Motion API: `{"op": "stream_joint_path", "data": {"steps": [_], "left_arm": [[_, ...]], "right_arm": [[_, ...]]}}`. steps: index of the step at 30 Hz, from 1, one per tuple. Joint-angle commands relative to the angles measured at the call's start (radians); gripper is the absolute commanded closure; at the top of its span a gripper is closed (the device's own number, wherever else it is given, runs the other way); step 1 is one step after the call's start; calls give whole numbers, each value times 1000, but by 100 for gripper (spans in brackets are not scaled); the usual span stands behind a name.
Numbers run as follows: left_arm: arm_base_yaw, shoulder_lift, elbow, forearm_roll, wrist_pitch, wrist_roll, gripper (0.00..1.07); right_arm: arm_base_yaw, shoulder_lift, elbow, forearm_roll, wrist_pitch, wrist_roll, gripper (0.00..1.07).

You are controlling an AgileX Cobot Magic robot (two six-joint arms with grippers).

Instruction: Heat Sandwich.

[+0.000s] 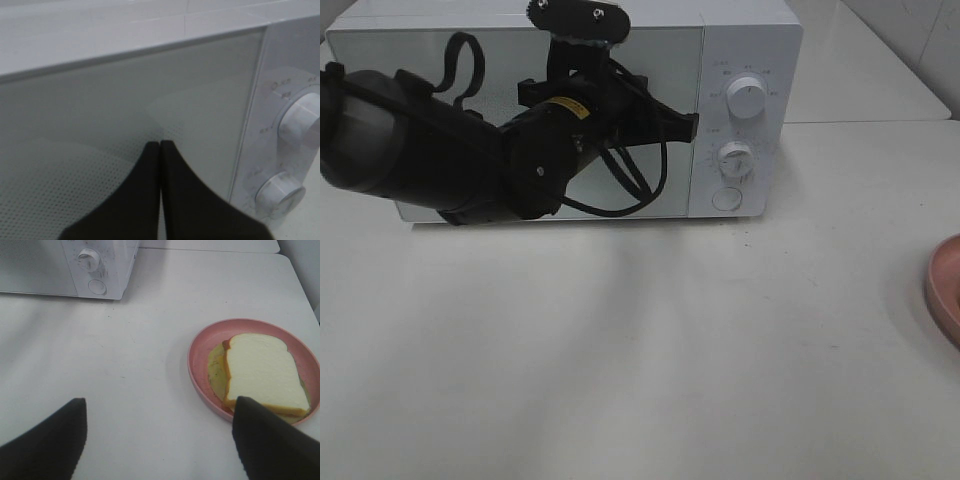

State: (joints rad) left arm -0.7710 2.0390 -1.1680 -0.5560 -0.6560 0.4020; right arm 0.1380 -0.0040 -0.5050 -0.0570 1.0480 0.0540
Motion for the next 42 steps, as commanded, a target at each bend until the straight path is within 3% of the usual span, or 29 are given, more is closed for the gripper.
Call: {"op": "stream_joint_path", "data": {"steps": [1, 21, 34, 40, 42], "left_arm": [[34, 7, -37, -48, -56, 2, 106], [14, -29, -6, -48, -51, 21, 106], [-66, -163, 178, -56, -30, 21, 106], [-83, -245, 232, -74, 155, 19, 105], [-80, -267, 233, -78, 311, 19, 95]], "right_arm": [[2, -27, 1, -3, -11, -3, 31], [2, -27, 1, -3, -11, -3, 31], [2, -27, 1, -3, -11, -2, 31], [2, -27, 1, -3, -11, -2, 31], [2, -27, 1, -3, -11, -3, 31]]}}
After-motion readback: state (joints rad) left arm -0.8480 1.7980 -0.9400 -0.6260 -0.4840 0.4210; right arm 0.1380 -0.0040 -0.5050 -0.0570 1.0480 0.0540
